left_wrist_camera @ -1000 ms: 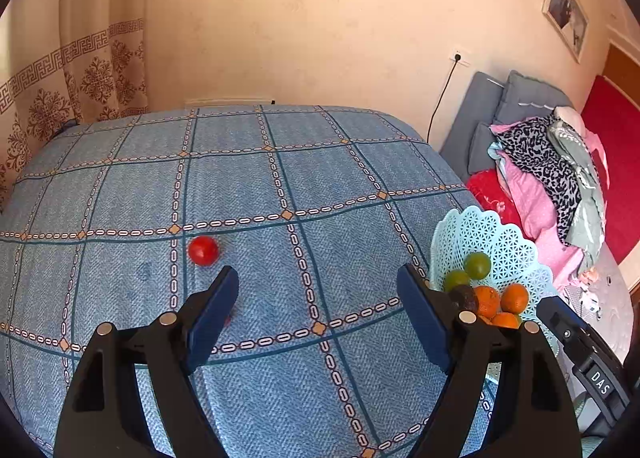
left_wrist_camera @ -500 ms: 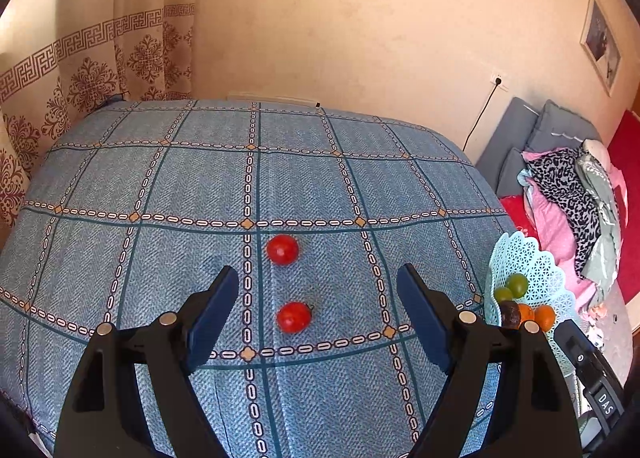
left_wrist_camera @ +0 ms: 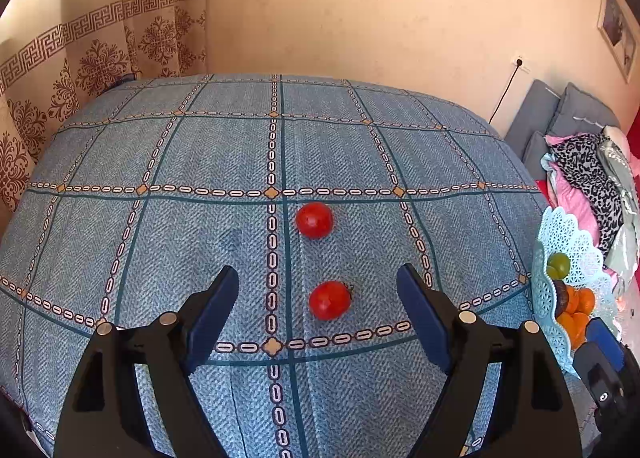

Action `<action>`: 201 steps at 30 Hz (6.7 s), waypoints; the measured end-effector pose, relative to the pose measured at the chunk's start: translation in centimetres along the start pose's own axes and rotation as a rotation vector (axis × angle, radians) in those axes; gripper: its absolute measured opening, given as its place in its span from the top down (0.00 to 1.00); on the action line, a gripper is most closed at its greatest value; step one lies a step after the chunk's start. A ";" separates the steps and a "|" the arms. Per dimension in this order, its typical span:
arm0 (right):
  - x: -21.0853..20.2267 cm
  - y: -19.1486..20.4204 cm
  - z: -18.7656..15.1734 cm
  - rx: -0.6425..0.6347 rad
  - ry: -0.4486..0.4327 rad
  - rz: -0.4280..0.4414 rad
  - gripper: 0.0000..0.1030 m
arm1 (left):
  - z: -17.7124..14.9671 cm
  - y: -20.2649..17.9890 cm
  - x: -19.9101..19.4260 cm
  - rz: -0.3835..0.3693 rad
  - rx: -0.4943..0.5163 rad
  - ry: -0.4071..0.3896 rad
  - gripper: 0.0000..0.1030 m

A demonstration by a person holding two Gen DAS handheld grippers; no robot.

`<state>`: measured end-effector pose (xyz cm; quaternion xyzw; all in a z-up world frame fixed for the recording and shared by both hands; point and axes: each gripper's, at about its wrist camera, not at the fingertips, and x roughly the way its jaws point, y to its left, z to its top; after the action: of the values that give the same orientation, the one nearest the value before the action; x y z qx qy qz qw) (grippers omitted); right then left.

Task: Organize fruits
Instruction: 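Move both open tools back to the two red tomatoes on the bed, then grasp a red tomato with the left tool while the right tool grasps the other, then carry both red tomatoes into the blue basket and open both tools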

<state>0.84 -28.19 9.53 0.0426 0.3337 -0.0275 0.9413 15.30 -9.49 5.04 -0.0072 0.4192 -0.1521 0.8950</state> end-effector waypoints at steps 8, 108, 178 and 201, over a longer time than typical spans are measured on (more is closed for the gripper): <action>1.1 0.6 -0.2 0.002 0.030 0.032 0.39 | -1.0 0.3 2.3 0.017 0.025 0.040 0.31; 12.3 10.3 4.0 -0.163 0.139 0.081 0.72 | -0.5 4.8 -3.3 0.104 -0.046 -0.153 0.73; -4.8 -10.8 -0.5 0.151 -0.040 -0.163 0.72 | -3.2 -14.4 -6.1 -0.254 0.302 -0.080 0.73; -6.2 -13.4 0.2 0.196 -0.096 -0.163 0.72 | -2.9 -22.4 -4.8 -0.339 0.408 -0.070 0.73</action>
<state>-4.97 -41.36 12.77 0.1059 0.2863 -0.1385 0.9422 4.27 -29.16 9.91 0.0980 0.3413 -0.3809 0.8537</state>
